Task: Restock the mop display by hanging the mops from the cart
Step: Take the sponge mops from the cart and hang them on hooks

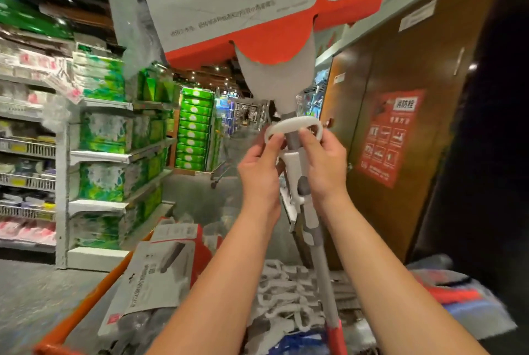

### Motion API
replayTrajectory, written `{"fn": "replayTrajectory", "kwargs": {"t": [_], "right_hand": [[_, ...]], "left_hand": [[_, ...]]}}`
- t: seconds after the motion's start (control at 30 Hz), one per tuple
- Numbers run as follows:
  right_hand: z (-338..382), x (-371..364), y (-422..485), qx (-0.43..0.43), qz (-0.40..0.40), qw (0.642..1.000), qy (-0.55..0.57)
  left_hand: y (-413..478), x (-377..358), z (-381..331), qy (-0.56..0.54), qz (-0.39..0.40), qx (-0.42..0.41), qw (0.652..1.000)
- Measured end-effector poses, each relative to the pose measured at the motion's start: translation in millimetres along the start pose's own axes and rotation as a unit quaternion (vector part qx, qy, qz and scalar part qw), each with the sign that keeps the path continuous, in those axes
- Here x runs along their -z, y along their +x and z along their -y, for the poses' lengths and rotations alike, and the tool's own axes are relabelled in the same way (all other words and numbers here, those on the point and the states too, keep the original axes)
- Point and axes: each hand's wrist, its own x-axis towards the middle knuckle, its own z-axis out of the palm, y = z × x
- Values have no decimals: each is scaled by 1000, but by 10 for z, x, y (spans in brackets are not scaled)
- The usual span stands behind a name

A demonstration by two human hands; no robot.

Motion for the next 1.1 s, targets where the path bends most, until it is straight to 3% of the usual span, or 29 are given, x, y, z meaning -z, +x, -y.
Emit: {"fn": "replayTrajectory", "kwargs": {"t": [0.33,0.77,1.1], "right_hand": [[715,575,296,55,-55,996,-43],[823,1953,301,40,-200,972,-121],[1101,2441,416,41,-307,928,-206]], "left_hand": [[-148,-1031,-1,-50,108,-7,993],[-686,-1922,1003,-32,176,113,977],[-802,-2371,1149,-36,264,204,942]]}}
